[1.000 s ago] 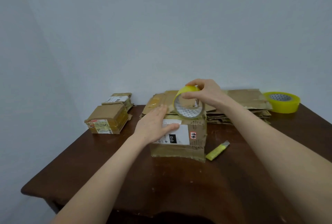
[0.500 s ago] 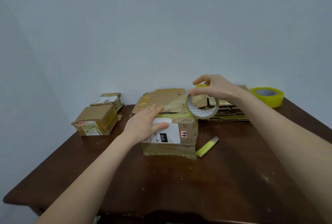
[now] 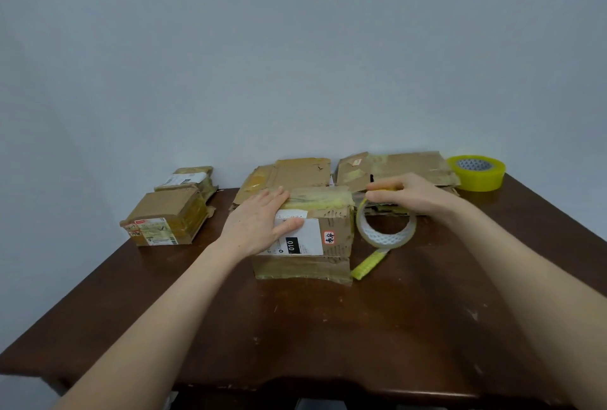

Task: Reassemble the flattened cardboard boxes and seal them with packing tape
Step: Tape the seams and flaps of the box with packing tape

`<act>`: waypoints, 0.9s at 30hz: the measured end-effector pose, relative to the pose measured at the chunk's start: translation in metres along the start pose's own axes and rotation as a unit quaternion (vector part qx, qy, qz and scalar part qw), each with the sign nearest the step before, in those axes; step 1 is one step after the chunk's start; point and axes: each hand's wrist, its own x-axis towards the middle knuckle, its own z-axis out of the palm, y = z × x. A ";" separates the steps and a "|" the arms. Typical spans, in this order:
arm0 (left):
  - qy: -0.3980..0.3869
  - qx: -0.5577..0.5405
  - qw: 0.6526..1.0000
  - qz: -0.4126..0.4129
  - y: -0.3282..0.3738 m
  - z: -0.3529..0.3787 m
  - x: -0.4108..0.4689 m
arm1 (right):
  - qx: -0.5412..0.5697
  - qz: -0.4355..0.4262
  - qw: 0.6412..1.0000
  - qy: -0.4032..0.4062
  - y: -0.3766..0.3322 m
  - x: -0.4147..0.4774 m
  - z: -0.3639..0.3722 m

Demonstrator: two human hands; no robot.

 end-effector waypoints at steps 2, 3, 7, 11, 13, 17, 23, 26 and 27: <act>-0.005 0.018 1.000 -0.019 0.008 0.000 0.001 | 0.038 0.006 0.999 0.002 0.008 -0.003 0.013; -0.008 0.031 0.999 -0.028 0.015 -0.002 0.002 | 0.042 -0.001 0.999 0.009 0.010 -0.003 0.018; -0.025 0.045 0.999 -0.016 0.062 -0.004 0.006 | 0.040 -0.018 0.999 0.015 0.004 0.002 0.025; -0.009 0.050 0.998 0.041 0.098 0.003 0.019 | 0.028 -0.025 0.999 0.015 0.009 0.003 0.023; -0.006 0.043 0.998 0.052 0.093 0.005 0.022 | 0.035 -0.026 0.999 0.023 0.014 0.001 0.024; -0.015 0.014 0.998 0.065 0.079 0.001 0.020 | 0.070 0.001 0.996 0.062 0.017 0.003 0.026; 0.010 -0.093 0.984 -0.149 0.004 0.001 0.011 | 0.066 -0.008 0.996 0.055 0.011 0.001 0.025; 0.008 -0.056 0.978 -0.199 0.000 0.002 0.009 | 0.056 -0.016 0.996 0.066 0.007 0.003 0.032; 0.015 -0.008 0.987 -0.161 0.011 0.002 0.010 | 0.053 -0.017 0.996 0.070 0.006 0.004 0.033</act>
